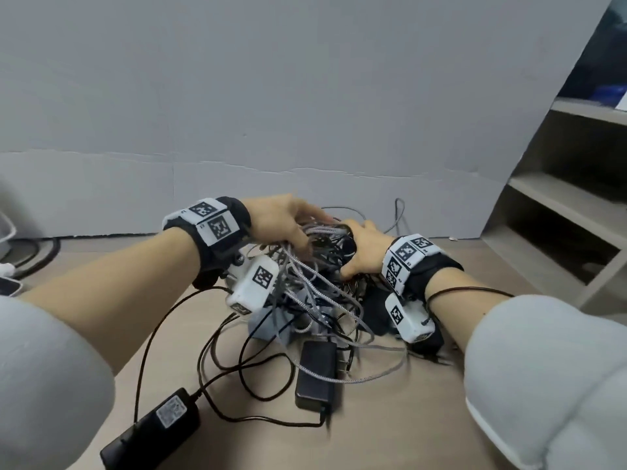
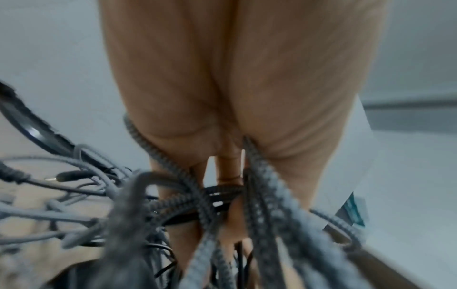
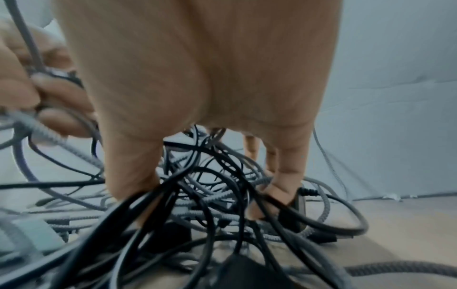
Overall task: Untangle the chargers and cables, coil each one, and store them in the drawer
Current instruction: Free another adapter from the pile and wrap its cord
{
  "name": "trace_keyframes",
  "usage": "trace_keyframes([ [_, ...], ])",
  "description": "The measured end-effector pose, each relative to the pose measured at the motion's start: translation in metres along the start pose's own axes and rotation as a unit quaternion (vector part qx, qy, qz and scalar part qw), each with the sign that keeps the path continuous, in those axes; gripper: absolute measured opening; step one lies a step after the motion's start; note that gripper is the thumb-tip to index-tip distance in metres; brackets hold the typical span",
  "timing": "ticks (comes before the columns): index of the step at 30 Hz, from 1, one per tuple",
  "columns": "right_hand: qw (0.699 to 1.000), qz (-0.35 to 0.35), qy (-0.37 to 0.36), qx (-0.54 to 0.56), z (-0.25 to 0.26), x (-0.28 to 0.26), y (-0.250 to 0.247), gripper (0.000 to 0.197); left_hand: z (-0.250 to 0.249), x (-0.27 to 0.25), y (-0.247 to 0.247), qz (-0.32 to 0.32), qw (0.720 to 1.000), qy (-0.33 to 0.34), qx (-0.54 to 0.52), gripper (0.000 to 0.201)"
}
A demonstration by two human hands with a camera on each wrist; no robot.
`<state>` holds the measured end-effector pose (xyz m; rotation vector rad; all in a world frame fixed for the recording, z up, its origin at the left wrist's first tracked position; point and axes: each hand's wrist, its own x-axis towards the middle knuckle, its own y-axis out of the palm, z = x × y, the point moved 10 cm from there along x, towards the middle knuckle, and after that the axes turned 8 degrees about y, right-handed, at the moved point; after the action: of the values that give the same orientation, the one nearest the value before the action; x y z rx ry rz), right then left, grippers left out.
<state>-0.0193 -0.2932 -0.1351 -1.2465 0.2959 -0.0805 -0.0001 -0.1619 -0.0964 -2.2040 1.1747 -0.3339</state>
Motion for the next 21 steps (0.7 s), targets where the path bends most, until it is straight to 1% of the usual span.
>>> trace_keyframes([
  [2,0.995,0.002,-0.054,0.078,0.01,-0.003,-0.009,0.081,-0.024,-0.003,-0.01,-0.026,0.995,0.039,-0.09,0.063],
  [4,0.987,-0.01,-0.083,0.137,0.015,-0.008,-0.026,0.058,-0.046,-0.006,-0.025,-0.061,0.979,0.075,-0.179,0.06],
  [7,0.981,-0.058,-0.086,0.167,0.015,-0.02,-0.062,0.025,-0.076,-0.009,-0.053,-0.126,0.954,0.138,-0.232,0.056],
  [8,0.976,-0.076,-0.091,0.184,0.016,-0.026,-0.076,0.018,-0.086,-0.011,-0.064,-0.151,0.945,0.158,-0.245,0.054],
  [11,0.955,-0.113,-0.082,0.262,0.011,-0.046,-0.116,0.015,-0.11,-0.024,-0.094,-0.223,0.919,0.202,-0.255,0.054],
  [14,0.943,-0.146,-0.081,0.287,0.013,-0.068,-0.152,0.016,-0.131,-0.041,-0.119,-0.277,0.904,0.232,-0.229,0.052],
  [16,0.937,-0.167,-0.094,0.292,0.019,-0.083,-0.173,0.012,-0.144,-0.051,-0.131,-0.298,0.905,0.244,-0.179,0.051],
  [18,0.925,-0.197,-0.1,0.308,0.019,-0.096,-0.192,0.014,-0.154,-0.06,-0.138,-0.315,0.907,0.249,-0.126,0.049],
  [20,0.913,-0.225,-0.1,0.325,0.017,-0.108,-0.208,0.017,-0.157,-0.067,-0.141,-0.337,0.909,0.238,-0.064,0.043],
  [21,0.907,-0.235,-0.098,0.335,0.016,-0.112,-0.213,0.016,-0.158,-0.069,-0.141,-0.349,0.909,0.228,-0.026,0.038],
])
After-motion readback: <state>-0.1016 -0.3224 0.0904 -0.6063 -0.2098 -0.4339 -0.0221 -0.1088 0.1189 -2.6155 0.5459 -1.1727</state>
